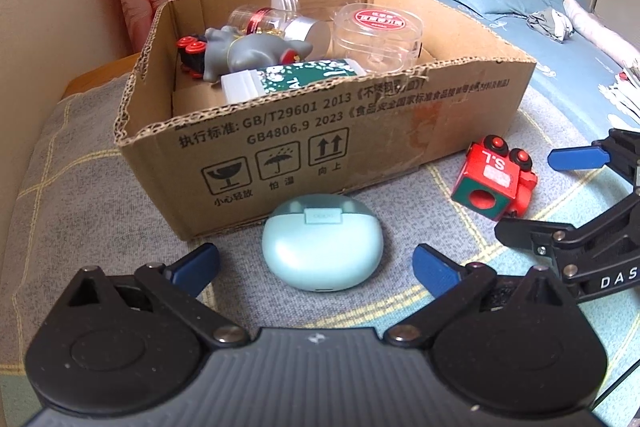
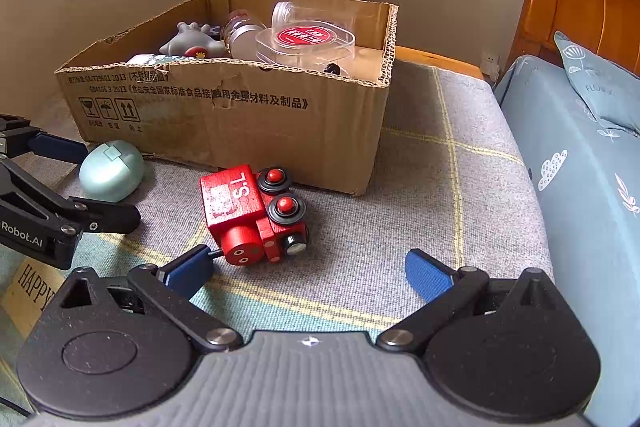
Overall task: Organize rigid objects
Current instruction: 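Close left gripper on the mint-green case while right gripper grasps the red S.L toy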
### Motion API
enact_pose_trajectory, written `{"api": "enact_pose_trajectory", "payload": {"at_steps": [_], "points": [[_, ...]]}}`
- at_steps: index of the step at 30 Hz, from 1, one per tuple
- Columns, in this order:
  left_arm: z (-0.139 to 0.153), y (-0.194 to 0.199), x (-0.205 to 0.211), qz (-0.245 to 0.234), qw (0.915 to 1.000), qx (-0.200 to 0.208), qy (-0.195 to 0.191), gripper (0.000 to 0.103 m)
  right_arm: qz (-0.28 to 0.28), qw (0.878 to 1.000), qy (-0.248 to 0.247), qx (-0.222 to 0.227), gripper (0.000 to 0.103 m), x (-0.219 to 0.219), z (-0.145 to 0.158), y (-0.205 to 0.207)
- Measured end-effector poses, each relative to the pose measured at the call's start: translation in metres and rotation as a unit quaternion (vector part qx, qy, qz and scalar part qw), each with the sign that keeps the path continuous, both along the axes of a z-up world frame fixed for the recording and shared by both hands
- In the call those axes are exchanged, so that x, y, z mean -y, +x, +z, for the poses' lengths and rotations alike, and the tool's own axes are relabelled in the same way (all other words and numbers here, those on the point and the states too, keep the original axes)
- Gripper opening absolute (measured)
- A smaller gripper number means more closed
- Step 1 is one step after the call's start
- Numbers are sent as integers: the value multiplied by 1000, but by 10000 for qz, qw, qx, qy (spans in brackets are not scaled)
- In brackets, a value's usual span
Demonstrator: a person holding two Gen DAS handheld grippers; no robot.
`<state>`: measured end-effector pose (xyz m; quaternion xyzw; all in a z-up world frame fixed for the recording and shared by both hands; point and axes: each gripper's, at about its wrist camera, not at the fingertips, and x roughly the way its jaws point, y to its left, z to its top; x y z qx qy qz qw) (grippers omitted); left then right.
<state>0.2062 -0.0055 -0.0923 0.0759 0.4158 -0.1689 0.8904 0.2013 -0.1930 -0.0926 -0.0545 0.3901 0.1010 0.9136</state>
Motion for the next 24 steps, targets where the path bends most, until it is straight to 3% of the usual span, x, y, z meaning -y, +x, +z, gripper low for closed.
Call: {"api": "enact_pose_trajectory", "payload": {"at_steps": [11, 16, 24], "points": [[6, 0, 8, 31, 9998, 191, -106, 60, 12, 10000, 2, 71, 103, -1, -1, -3], [7, -5, 1, 156, 9996, 157, -185, 60, 115, 9999, -17, 27, 103, -4, 0, 0], [8, -21, -20, 416, 9989, 102, -184, 60, 855, 9963, -5, 16, 103, -22, 0, 13]]}}
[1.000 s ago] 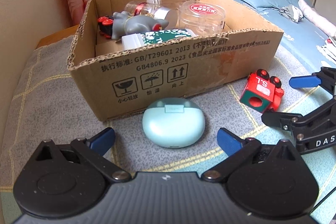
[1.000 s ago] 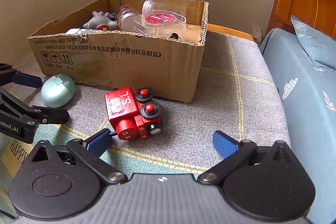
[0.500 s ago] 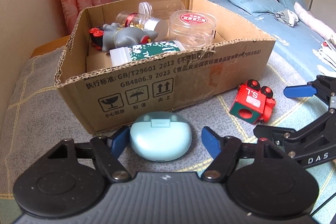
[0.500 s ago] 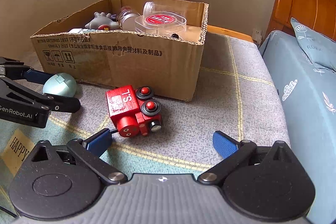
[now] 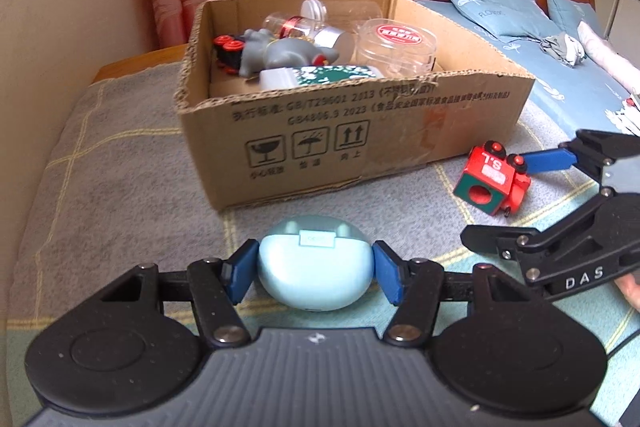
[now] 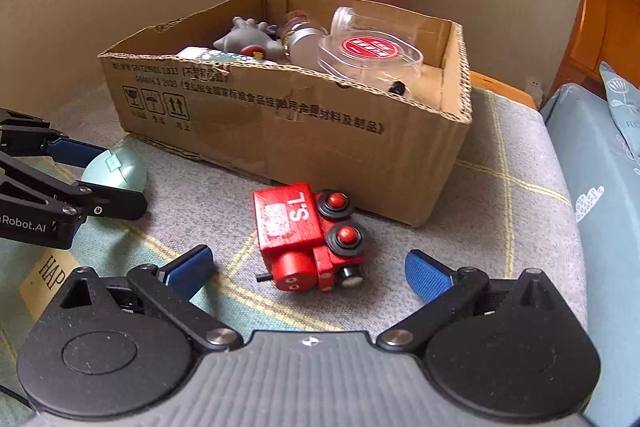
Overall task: Organize rigid objects
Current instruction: 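Close left gripper on the mint-green case while right gripper grasps the red S.L toy, then carry both items to the box, opening left gripper while right gripper lowers the red toy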
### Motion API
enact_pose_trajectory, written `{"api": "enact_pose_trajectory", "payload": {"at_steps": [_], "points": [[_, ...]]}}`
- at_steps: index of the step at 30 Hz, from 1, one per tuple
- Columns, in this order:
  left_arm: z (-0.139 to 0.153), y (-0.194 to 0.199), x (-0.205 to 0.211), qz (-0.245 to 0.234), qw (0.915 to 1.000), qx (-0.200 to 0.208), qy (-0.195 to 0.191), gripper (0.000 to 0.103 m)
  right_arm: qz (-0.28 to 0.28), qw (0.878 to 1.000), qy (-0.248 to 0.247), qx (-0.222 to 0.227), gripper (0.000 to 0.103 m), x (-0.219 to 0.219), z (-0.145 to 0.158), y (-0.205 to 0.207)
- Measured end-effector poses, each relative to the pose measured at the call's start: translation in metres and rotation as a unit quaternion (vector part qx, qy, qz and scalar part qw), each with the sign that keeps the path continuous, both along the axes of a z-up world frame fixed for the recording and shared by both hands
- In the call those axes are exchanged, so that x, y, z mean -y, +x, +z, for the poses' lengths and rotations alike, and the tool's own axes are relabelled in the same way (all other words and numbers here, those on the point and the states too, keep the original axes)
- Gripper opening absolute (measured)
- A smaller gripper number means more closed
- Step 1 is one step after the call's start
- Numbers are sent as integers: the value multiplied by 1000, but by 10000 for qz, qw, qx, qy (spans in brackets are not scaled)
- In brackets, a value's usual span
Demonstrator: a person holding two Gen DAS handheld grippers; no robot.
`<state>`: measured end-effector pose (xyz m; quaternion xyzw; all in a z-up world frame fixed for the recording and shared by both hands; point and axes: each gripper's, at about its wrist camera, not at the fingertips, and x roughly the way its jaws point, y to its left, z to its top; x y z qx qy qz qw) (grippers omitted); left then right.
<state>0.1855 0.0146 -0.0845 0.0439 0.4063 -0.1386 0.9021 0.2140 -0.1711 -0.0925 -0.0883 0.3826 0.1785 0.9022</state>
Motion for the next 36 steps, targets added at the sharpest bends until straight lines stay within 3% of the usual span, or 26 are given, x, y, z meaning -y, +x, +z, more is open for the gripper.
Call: {"api": "enact_pose_trajectory", "payload": {"at_steps": [12, 21, 26, 32, 36], "points": [[-1, 1, -2, -78, 9999, 27, 91, 62, 509, 9986, -60, -102, 102, -2, 3, 14], [-2, 0, -6, -214, 9997, 10, 130, 69, 639, 9977, -146, -159, 75, 4, 12, 8], [-2, 2, -6, -257, 9996, -5, 132, 69, 670, 9973, -294, -94, 71, 2, 13, 8], [0, 1, -7, -344, 9993, -49, 117, 61, 711, 9966, -399, -108, 55, -3, 15, 6], [0, 0, -7, -380, 9991, -77, 141, 60, 707, 9965, -439, -97, 54, -4, 17, 2]]}}
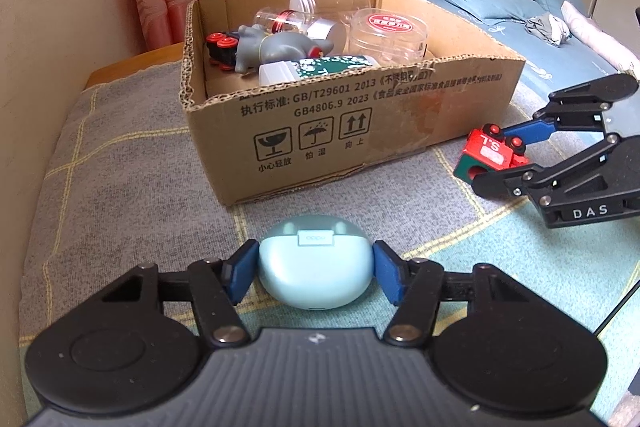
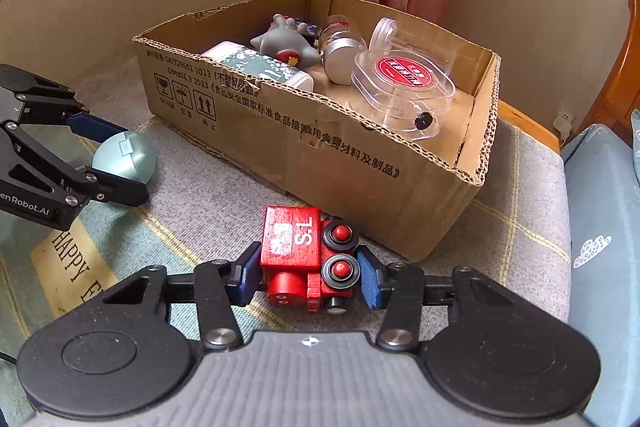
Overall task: Organize rigid objects
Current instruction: 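Carry both items to the box, opening left gripper while right gripper lowers the red toy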
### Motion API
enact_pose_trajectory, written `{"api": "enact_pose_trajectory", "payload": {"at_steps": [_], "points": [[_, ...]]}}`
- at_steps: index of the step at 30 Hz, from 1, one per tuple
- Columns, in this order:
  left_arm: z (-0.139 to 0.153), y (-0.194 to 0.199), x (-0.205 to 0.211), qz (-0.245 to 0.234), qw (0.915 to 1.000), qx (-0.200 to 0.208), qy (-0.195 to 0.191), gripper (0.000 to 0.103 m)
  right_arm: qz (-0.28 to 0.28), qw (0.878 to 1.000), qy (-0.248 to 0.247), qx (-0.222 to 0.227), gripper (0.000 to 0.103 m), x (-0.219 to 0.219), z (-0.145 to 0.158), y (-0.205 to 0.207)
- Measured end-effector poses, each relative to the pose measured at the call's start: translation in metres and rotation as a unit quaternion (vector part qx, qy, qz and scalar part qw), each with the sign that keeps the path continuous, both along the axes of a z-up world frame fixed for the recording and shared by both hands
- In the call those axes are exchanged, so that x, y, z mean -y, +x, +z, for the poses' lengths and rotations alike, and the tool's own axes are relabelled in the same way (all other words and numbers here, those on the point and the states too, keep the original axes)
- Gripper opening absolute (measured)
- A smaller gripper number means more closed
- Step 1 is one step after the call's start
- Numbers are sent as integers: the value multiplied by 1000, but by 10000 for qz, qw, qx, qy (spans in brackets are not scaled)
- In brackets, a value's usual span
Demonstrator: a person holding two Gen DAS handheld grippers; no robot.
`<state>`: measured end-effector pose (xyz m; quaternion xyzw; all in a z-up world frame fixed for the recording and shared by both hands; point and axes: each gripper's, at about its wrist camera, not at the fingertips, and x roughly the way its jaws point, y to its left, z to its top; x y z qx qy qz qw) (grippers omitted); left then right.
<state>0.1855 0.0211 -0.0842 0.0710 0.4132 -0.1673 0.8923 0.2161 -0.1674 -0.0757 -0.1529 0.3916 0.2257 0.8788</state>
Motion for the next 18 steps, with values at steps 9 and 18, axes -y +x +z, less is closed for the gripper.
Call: {"api": "enact_pose_trajectory", "payload": {"at_steps": [9, 18], "points": [[10, -14, -1, -187, 9998, -85, 78, 60, 171, 9998, -86, 50, 53, 1, 13, -13], [46, -29, 8, -510, 9986, 98, 35, 60, 386, 9991, -92, 144, 53, 7, 37, -29]]}}
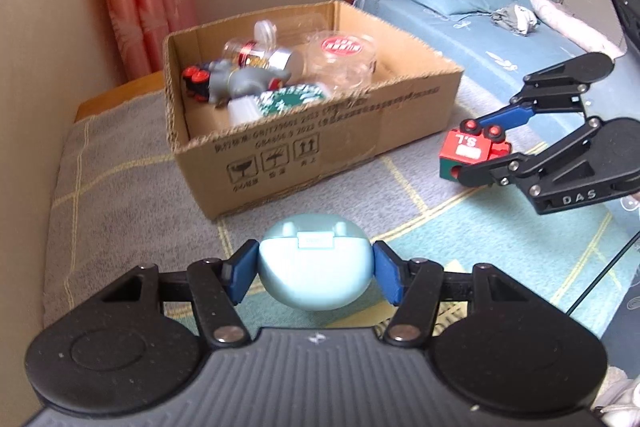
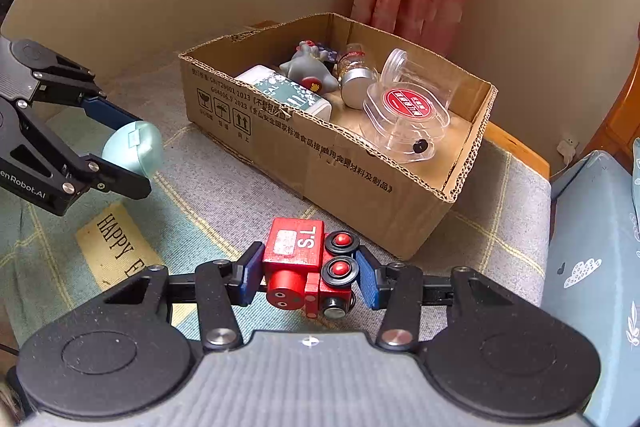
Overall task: Organize rigid objects
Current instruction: 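Carry both items to the box, opening left gripper while right gripper lowers the red toy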
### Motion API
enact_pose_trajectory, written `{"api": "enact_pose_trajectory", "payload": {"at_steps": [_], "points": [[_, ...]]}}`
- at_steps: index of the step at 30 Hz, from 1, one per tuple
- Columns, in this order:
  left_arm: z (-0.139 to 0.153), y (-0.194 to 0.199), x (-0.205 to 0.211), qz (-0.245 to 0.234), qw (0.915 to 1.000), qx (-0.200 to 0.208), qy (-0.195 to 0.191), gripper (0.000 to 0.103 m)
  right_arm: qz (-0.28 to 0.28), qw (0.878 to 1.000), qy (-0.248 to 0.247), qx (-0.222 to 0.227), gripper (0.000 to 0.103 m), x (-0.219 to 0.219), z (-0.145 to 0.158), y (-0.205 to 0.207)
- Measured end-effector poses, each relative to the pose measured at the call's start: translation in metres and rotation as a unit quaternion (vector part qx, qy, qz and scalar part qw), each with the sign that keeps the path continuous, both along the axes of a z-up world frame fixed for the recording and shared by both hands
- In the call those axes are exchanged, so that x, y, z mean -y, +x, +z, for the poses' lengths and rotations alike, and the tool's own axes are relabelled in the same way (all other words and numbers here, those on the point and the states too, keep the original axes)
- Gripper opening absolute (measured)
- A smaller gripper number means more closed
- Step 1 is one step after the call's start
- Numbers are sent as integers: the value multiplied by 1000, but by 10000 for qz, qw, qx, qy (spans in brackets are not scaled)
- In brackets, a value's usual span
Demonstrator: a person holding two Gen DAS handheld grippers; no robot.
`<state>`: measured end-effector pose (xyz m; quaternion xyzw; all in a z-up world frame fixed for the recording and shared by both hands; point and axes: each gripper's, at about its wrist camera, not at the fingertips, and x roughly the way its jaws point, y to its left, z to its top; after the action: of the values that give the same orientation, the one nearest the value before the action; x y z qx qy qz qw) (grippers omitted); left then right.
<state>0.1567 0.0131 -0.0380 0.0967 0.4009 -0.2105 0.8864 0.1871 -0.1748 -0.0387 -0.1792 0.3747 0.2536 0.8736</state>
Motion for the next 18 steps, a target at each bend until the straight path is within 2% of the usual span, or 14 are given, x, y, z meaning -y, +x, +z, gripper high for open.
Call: {"api": "enact_pose_trajectory", "payload": {"at_steps": [6, 12, 18], "points": [[32, 5, 18, -354, 9990, 280, -73, 60, 181, 9998, -19, 79, 53, 5, 18, -9], [61, 32, 49, -669, 9958, 592, -215, 60, 275, 9994, -21, 219, 53, 12, 38, -15], [65, 76, 86, -789, 9948, 610, -222, 60, 294, 9990, -88, 333, 53, 15, 48, -17]]}}
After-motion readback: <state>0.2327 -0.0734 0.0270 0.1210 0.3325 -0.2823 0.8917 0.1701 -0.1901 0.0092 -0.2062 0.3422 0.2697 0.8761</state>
